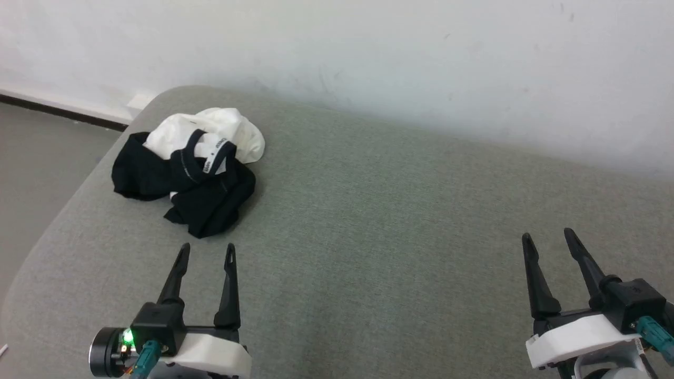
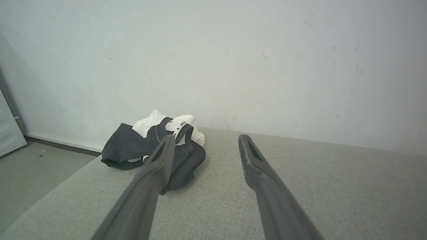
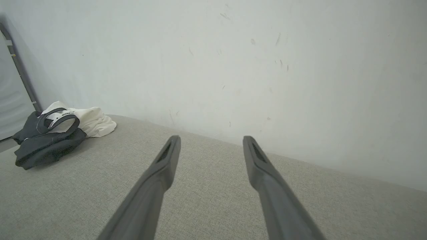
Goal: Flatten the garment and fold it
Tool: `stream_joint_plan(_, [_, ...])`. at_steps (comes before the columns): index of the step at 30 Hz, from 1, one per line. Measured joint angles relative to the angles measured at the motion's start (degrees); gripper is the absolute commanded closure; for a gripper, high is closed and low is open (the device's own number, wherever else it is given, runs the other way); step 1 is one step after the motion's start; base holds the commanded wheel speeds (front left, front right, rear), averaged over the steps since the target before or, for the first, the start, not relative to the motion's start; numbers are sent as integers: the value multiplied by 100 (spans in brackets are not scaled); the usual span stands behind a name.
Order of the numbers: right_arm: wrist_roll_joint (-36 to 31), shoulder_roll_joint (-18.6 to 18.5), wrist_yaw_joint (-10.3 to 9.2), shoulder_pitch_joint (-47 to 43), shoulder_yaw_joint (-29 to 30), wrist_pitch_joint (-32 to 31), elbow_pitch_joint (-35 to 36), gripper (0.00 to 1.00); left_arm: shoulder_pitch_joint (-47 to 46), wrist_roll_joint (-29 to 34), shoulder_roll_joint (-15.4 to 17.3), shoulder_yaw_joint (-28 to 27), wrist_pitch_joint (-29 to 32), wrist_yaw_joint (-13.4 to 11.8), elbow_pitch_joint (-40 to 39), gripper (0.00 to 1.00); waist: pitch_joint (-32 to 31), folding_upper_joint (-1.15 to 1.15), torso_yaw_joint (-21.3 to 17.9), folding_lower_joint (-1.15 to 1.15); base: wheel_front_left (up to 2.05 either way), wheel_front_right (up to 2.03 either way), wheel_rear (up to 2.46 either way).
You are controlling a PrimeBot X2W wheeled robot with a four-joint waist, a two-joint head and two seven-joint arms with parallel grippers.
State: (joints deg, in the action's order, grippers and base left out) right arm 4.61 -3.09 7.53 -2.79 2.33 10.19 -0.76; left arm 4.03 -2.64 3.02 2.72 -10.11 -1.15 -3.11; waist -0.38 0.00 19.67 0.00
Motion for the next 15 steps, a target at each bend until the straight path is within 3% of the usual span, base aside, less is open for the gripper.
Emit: stream_joint_plan(15, [19, 0, 0, -19, 1, 169, -14, 0, 62, -86, -1, 38, -179, -59, -34, 0, 17, 0, 511, 0, 0, 0, 0])
